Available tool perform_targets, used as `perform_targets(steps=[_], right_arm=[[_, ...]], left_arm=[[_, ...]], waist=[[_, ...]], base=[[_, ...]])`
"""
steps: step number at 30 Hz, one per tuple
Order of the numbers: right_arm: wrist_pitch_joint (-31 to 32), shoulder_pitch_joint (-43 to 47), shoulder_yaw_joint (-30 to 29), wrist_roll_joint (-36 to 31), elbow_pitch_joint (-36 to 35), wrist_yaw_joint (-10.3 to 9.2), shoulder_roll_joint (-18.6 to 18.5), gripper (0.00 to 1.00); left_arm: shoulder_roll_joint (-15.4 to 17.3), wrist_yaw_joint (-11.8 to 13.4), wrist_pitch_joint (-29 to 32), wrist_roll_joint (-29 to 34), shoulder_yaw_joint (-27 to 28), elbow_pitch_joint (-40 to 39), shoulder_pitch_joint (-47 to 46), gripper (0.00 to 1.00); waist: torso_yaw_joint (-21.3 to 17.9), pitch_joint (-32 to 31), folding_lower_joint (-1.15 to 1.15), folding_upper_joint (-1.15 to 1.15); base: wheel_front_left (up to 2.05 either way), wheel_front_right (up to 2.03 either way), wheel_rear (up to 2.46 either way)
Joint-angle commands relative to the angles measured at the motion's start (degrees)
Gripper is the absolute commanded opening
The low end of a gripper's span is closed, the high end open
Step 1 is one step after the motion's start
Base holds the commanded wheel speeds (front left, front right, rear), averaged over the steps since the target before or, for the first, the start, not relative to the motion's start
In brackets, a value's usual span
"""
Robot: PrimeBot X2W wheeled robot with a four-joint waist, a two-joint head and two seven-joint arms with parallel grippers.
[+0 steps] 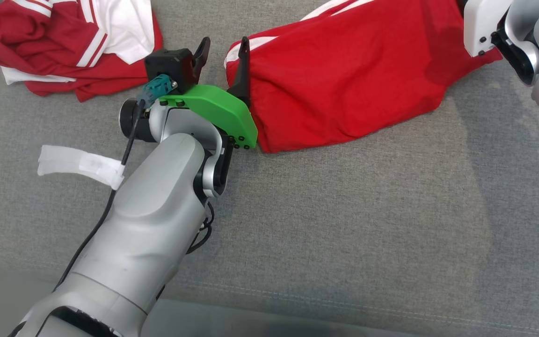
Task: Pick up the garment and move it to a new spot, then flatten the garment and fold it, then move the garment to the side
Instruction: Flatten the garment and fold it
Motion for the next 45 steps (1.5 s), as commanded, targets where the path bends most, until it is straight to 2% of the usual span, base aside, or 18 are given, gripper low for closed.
perform_targets(steps=[1,4,9,13,14,18,23,29,37,45], right_arm=[[-0.9,-0.5,-0.4,0.5,1.1,-0.08,0.2,1.0],[-2.6,0.2,-1.5,1.3,3.6,-0.08,1.0,1.0],[-5.4,3.2,-3.7,3.6,6.5,-0.08,1.8,1.0],[-7.2,6.9,-5.9,6.2,8.3,-0.08,2.0,1.0],[-7.2,6.9,-5.9,6.2,8.3,-0.08,2.0,1.0],[-8.9,11.3,-8.2,8.9,10.4,-0.08,2.1,1.0],[-10.5,17.2,-11.3,12.4,13.1,-0.08,2.2,1.0],[-12.5,22.1,-14.4,15.4,15.1,-0.08,2.7,1.0],[-13.2,24.8,-16.5,17.4,16.6,-0.08,3.7,1.0],[-12.8,23.1,-20.1,18.2,17.9,-0.08,1.8,1.0]], left_arm=[[0.1,0.0,-0.6,-0.6,-0.2,0.5,-1.0,1.0],[0.1,0.3,-2.2,-0.5,-0.1,1.3,-0.9,1.0],[1.1,-0.6,-3.9,1.7,3.1,-1.0,2.1,1.0],[2.3,0.1,-3.8,7.6,8.9,-9.4,8.1,1.0],[2.3,0.1,-3.8,7.6,8.9,-9.4,8.1,1.0],[2.7,0.1,-3.8,13.8,14.6,-18.7,16.6,1.0],[2.0,-1.9,-3.8,19.2,18.8,-27.6,28.1,1.0],[1.2,-4.2,-3.8,23.9,20.2,-33.2,37.8,1.0],[0.6,-7.4,-3.8,27.0,22.4,-36.5,47.5,1.0],[0.5,-10.0,-3.8,29.7,24.1,-37.6,51.1,1.0]], waist=[[-0.1,-0.3,-0.01,0.0],[-0.2,-1.3,-0.01,0.0],[-0.3,-4.2,-0.01,0.0],[-0.4,-7.3,-0.01,0.0],[-0.4,-7.3,-0.01,0.0],[-0.3,-10.5,-0.01,0.0],[0.2,-14.4,-0.01,0.0],[1.4,-16.8,-0.01,0.0],[2.6,-16.9,-0.01,0.0],[5.3,-13.8,-0.01,0.0]], base=[[0.0,0.0,0.0],[0.0,0.0,0.0],[0.0,0.0,0.0],[0.0,0.0,0.0],[0.0,0.0,0.0],[0.0,0.0,0.0],[0.0,0.0,0.0],[0.0,0.0,0.0],[0.0,0.0,0.0],[0.0,0.0,0.0]])
